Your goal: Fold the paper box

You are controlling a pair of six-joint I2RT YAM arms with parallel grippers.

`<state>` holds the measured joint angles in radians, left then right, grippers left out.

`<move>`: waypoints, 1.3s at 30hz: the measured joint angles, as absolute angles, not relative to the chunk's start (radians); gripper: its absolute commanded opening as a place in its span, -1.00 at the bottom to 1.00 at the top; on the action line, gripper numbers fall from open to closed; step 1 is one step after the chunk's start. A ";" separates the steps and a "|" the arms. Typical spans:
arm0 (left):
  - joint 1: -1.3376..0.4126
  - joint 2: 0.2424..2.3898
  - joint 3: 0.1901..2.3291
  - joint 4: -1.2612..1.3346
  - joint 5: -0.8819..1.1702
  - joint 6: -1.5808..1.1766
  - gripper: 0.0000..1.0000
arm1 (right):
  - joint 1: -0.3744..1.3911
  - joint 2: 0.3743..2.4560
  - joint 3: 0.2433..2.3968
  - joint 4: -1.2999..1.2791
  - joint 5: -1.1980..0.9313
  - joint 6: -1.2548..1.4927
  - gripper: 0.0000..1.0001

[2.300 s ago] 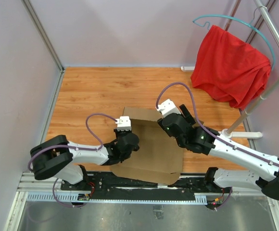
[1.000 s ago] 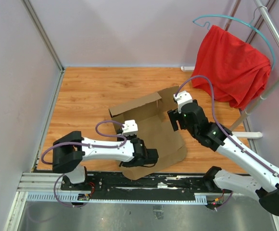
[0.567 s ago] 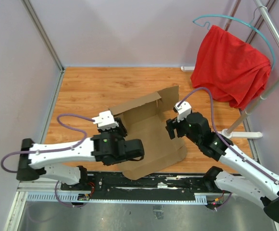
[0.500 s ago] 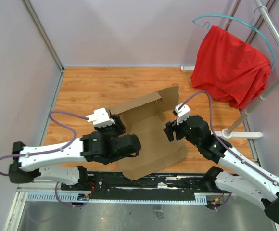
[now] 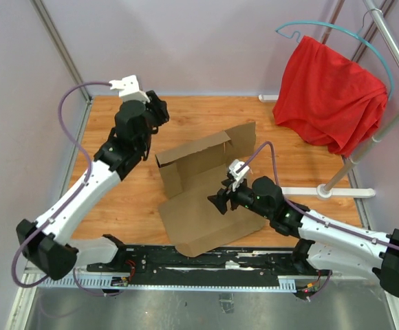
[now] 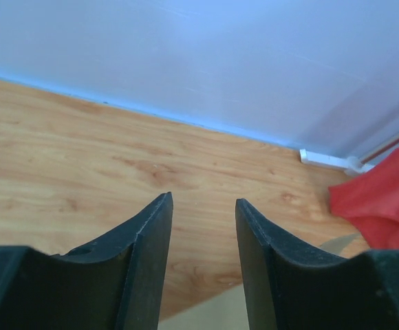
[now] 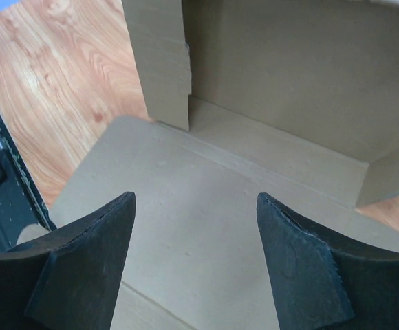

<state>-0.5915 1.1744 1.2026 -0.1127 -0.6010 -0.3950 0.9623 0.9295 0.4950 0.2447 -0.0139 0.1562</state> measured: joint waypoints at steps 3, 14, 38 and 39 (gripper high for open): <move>-0.476 1.271 1.250 -0.089 -0.417 -0.375 -0.07 | 0.986 0.964 0.487 0.341 0.008 0.157 0.49; -0.363 1.526 1.294 -0.055 -0.055 -0.314 -0.27 | 1.186 1.387 0.442 0.865 0.190 0.039 0.62; -0.363 1.575 1.219 -0.183 0.145 -0.258 -0.37 | 1.222 1.822 0.720 1.184 0.296 -0.021 0.68; -0.363 1.575 1.217 -0.183 0.146 -0.257 -0.38 | 1.222 1.836 0.728 1.185 0.303 -0.019 0.68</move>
